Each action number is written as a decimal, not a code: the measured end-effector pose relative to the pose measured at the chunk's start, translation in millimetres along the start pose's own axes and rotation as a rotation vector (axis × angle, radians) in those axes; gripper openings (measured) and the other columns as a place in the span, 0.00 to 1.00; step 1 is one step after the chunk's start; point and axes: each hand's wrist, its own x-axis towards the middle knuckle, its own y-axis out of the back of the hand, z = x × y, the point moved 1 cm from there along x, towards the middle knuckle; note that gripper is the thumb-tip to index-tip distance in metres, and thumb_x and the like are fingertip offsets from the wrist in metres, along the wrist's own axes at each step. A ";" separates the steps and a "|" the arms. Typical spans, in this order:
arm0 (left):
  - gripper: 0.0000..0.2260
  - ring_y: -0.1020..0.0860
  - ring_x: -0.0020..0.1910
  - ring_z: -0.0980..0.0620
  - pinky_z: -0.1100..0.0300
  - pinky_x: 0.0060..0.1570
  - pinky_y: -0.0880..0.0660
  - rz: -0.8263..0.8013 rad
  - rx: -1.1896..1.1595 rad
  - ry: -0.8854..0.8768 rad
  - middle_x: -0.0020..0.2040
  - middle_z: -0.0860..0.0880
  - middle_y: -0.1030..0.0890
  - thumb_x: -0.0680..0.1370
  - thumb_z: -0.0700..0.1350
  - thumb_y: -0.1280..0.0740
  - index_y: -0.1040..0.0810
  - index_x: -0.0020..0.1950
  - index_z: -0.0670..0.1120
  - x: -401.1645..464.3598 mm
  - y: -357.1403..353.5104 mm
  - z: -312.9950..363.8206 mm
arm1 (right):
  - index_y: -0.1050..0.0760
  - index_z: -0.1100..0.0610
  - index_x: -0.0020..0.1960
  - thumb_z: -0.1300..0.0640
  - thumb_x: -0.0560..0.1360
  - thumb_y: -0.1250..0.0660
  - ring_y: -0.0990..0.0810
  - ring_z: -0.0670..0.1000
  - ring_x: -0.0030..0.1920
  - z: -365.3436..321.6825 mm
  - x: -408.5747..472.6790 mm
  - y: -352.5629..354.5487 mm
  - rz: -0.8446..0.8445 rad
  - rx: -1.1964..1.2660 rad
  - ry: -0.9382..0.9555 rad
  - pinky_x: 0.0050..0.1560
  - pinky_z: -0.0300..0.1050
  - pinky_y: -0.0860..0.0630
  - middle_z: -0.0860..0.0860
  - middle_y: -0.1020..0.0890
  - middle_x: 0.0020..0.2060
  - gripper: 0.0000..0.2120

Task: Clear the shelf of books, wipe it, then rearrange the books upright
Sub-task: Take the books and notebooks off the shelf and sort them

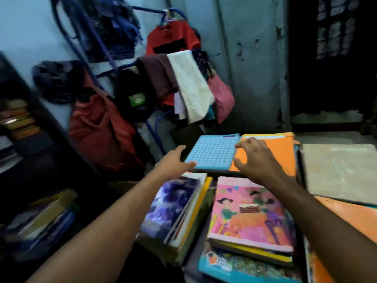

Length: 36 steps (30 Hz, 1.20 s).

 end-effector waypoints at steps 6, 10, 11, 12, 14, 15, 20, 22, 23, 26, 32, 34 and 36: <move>0.19 0.19 0.54 0.52 0.56 0.57 0.23 0.251 -0.095 0.098 0.58 0.51 0.17 0.76 0.57 0.27 0.22 0.65 0.53 -137.6 84.3 -129.2 | 0.22 0.53 0.59 0.49 0.74 0.29 0.23 0.57 0.55 -214.4 -42.5 -57.6 -0.321 0.205 0.468 0.60 0.53 0.27 0.54 0.22 0.52 0.15; 0.20 0.19 0.56 0.48 0.52 0.57 0.23 0.393 -0.038 0.380 0.57 0.49 0.18 0.75 0.58 0.29 0.22 0.63 0.50 -227.4 120.4 -273.8 | 0.23 0.53 0.62 0.41 0.71 0.35 0.22 0.56 0.57 -344.3 -79.7 -122.5 -0.524 0.267 0.645 0.61 0.53 0.26 0.54 0.21 0.54 0.24; 0.21 0.20 0.59 0.46 0.51 0.58 0.23 0.400 -0.001 0.458 0.60 0.48 0.19 0.75 0.58 0.29 0.24 0.64 0.50 -249.4 123.9 -308.5 | 0.23 0.53 0.62 0.42 0.72 0.34 0.22 0.56 0.58 -367.3 -87.1 -140.2 -0.580 0.275 0.651 0.62 0.52 0.26 0.54 0.21 0.55 0.23; 0.22 0.22 0.62 0.45 0.50 0.59 0.24 0.405 0.037 0.531 0.63 0.48 0.21 0.75 0.58 0.29 0.26 0.66 0.51 -267.8 124.0 -338.2 | 0.24 0.53 0.63 0.43 0.73 0.32 0.23 0.56 0.59 -384.7 -92.7 -155.1 -0.636 0.270 0.639 0.62 0.51 0.27 0.54 0.22 0.56 0.22; 0.27 0.26 0.68 0.44 0.49 0.63 0.26 0.400 0.061 0.665 0.71 0.47 0.26 0.77 0.60 0.31 0.31 0.72 0.52 -299.9 119.7 -390.6 | 0.28 0.51 0.66 0.45 0.74 0.30 0.25 0.55 0.63 -417.5 -101.6 -187.1 -0.740 0.249 0.617 0.63 0.50 0.27 0.53 0.23 0.59 0.23; 0.29 0.30 0.71 0.43 0.49 0.65 0.27 0.396 0.074 0.701 0.75 0.47 0.31 0.77 0.60 0.32 0.35 0.76 0.52 -311.3 116.0 -410.2 | 0.30 0.51 0.68 0.45 0.75 0.30 0.26 0.55 0.65 -431.7 -104.3 -201.2 -0.785 0.232 0.603 0.64 0.51 0.28 0.52 0.25 0.62 0.24; 0.32 0.34 0.72 0.41 0.46 0.67 0.30 0.565 0.208 0.680 0.77 0.47 0.42 0.78 0.53 0.30 0.39 0.78 0.54 -338.9 100.0 -476.2 | 0.37 0.53 0.74 0.46 0.78 0.32 0.31 0.57 0.69 -483.8 -116.3 -259.3 -0.781 0.109 0.666 0.67 0.51 0.30 0.54 0.30 0.68 0.29; 0.32 0.31 0.68 0.37 0.43 0.63 0.28 0.877 0.169 0.734 0.74 0.42 0.36 0.74 0.49 0.27 0.35 0.75 0.50 -343.0 103.1 -490.2 | 0.35 0.55 0.72 0.49 0.78 0.33 0.29 0.57 0.67 -504.8 -123.9 -279.0 -0.779 0.145 0.808 0.65 0.49 0.31 0.55 0.28 0.64 0.25; 0.34 0.31 0.68 0.35 0.42 0.63 0.28 1.040 0.119 0.808 0.73 0.39 0.36 0.72 0.47 0.25 0.35 0.75 0.48 -345.7 106.3 -498.6 | 0.34 0.55 0.71 0.50 0.78 0.33 0.29 0.57 0.66 -517.8 -129.0 -290.0 -0.812 0.174 0.851 0.64 0.49 0.32 0.55 0.27 0.63 0.24; 0.43 0.37 0.75 0.36 0.40 0.69 0.32 1.257 -0.230 1.029 0.78 0.39 0.41 0.71 0.46 0.25 0.46 0.81 0.51 -350.6 113.7 -519.0 | 0.37 0.54 0.75 0.50 0.78 0.33 0.28 0.55 0.67 -552.9 -144.2 -324.9 -0.964 0.251 0.820 0.64 0.47 0.30 0.54 0.30 0.68 0.28; 0.43 0.30 0.71 0.37 0.42 0.66 0.29 1.032 -0.205 1.031 0.77 0.43 0.36 0.74 0.44 0.27 0.49 0.83 0.51 -345.2 108.6 -535.7 | 0.26 0.60 0.66 0.57 0.76 0.30 0.23 0.58 0.63 -568.0 -153.8 -385.2 -0.707 0.573 0.332 0.62 0.46 0.28 0.58 0.22 0.61 0.20; 0.41 0.29 0.68 0.37 0.44 0.65 0.28 1.011 -0.191 1.030 0.75 0.42 0.36 0.74 0.41 0.27 0.46 0.82 0.50 -347.9 105.4 -538.2 | 0.23 0.59 0.63 0.59 0.77 0.32 0.20 0.57 0.58 -570.2 -151.5 -387.0 -0.672 0.667 0.228 0.59 0.44 0.26 0.56 0.19 0.58 0.15; 0.39 0.28 0.67 0.38 0.47 0.65 0.28 0.997 -0.215 1.009 0.73 0.42 0.37 0.75 0.39 0.29 0.45 0.82 0.51 -349.7 103.5 -537.2 | 0.22 0.59 0.63 0.59 0.78 0.33 0.20 0.57 0.57 -569.2 -146.7 -388.1 -0.652 0.700 0.146 0.58 0.45 0.25 0.56 0.17 0.57 0.14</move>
